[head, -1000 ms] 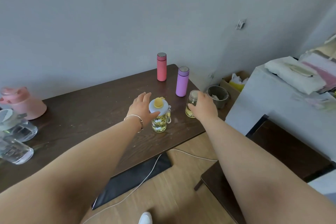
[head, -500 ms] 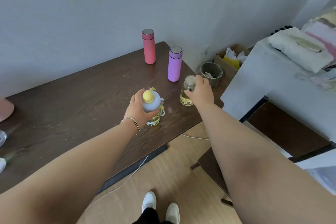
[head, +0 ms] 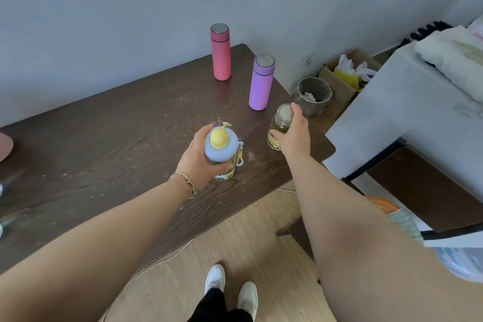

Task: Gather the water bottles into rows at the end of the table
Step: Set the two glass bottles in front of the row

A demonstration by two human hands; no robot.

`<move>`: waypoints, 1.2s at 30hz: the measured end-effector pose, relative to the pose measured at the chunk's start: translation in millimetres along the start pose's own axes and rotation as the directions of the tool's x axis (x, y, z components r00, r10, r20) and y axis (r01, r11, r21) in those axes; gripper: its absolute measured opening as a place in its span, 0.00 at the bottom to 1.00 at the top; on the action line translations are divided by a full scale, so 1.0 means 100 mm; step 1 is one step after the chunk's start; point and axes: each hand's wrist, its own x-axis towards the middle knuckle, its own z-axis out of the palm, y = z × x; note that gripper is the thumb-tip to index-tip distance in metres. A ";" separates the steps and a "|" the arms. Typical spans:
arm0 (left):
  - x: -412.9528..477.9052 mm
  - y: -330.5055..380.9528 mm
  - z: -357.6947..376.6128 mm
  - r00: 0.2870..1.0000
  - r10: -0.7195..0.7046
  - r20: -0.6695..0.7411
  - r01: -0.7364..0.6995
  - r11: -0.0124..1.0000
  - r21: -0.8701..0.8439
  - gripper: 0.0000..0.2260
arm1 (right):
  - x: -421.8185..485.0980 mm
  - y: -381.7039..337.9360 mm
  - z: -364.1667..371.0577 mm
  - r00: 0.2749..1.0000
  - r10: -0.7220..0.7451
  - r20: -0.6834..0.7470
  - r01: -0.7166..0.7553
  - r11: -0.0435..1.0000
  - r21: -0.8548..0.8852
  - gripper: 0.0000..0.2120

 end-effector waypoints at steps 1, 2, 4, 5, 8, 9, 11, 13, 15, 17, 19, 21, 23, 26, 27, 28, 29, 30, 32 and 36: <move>0.01 -0.01 0.00 1.000 0.003 0.004 -0.003 1.000 0.001 0.43 | 0.00 0.00 0.01 1.000 0.003 -0.013 -0.003 1.000 0.001 0.43; 0.01 -0.02 0.00 1.000 0.004 0.007 -0.004 1.000 0.003 0.43 | 0.01 -0.01 0.02 1.000 0.004 -0.024 -0.004 1.000 -0.001 0.42; 0.01 -0.02 -0.01 1.000 0.001 0.005 -0.001 1.000 0.005 0.43 | 0.02 0.00 0.01 1.000 -0.002 -0.025 0.002 1.000 -0.010 0.42; 0.01 -0.02 0.00 1.000 -0.001 -0.002 0.001 1.000 0.005 0.42 | 0.03 0.00 0.00 1.000 -0.009 -0.019 0.008 1.000 -0.019 0.42; -0.01 0.01 0.01 1.000 -0.015 -0.016 0.015 1.000 -0.004 0.41 | 0.02 0.01 -0.02 1.000 -0.017 -0.014 0.016 0.999 -0.051 0.42; -0.01 0.01 0.02 1.000 -0.024 -0.020 0.023 1.000 -0.014 0.41 | 0.01 0.01 -0.02 1.000 -0.014 -0.021 0.013 0.998 -0.059 0.42; -0.03 0.02 0.03 0.999 -0.041 -0.028 0.041 0.999 -0.025 0.41 | -0.04 0.01 -0.02 1.000 -0.008 -0.028 0.006 0.998 -0.063 0.42; -0.06 0.03 0.03 0.998 -0.053 -0.045 0.051 0.998 -0.027 0.41 | -0.10 0.02 -0.05 1.000 -0.013 -0.021 0.012 0.998 -0.064 0.42; -0.11 0.04 0.02 0.995 -0.076 -0.070 0.073 0.996 -0.041 0.41 | -0.18 0.03 -0.08 1.000 -0.029 0.000 0.029 0.997 -0.074 0.42; -0.18 0.03 0.00 0.988 -0.114 -0.105 0.109 0.992 -0.060 0.40 | -0.28 0.02 -0.12 0.998 -0.056 0.018 0.057 0.995 -0.082 0.42; -0.26 0.01 -0.04 0.979 -0.147 -0.140 0.138 0.988 -0.070 0.40 | -0.38 -0.02 -0.16 0.996 -0.083 0.036 0.085 0.994 -0.071 0.41; -0.37 -0.02 -0.10 0.971 -0.167 -0.171 0.158 0.985 -0.067 0.41 | -0.47 -0.09 -0.19 0.991 -0.122 0.060 0.126 0.991 -0.055 0.41; -0.50 -0.06 -0.18 0.960 -0.188 -0.209 0.178 0.982 -0.066 0.41 | -0.56 -0.17 -0.20 0.982 -0.166 0.088 0.170 0.985 -0.037 0.41; -0.70 -0.12 -0.33 0.936 -0.221 -0.273 0.206 0.975 -0.082 0.40 | -0.73 -0.35 -0.18 0.966 -0.229 0.116 0.232 0.973 -0.011 0.40; -0.77 -0.15 -0.38 0.928 -0.234 -0.290 0.216 0.972 -0.093 0.40 | -0.78 -0.42 -0.16 0.961 -0.246 0.128 0.248 0.969 0.000 0.40; -0.83 -0.17 -0.44 0.919 -0.248 -0.306 0.226 0.968 -0.105 0.40 | -0.84 -0.48 -0.14 0.955 -0.261 0.141 0.262 0.965 0.010 0.40; -0.89 -0.19 -0.49 0.911 -0.261 -0.319 0.236 0.965 -0.116 0.40 | -0.90 -0.55 -0.11 0.949 -0.277 0.152 0.277 0.961 0.018 0.40; -0.94 -0.21 -0.55 0.904 -0.270 -0.331 0.241 0.962 -0.125 0.40 | -0.97 -0.62 -0.08 0.941 -0.296 0.163 0.295 0.955 0.025 0.40; -1.05 -0.25 -0.66 0.892 -0.280 -0.356 0.248 0.960 -0.133 0.40 | -1.12 -0.75 -0.03 0.927 -0.327 0.184 0.326 0.945 0.036 0.40; -1.29 -0.40 -0.91 0.857 -0.317 -0.406 0.270 0.948 -0.170 0.40 | -1.43 -1.02 0.13 0.908 -0.352 0.227 0.353 0.935 0.039 0.40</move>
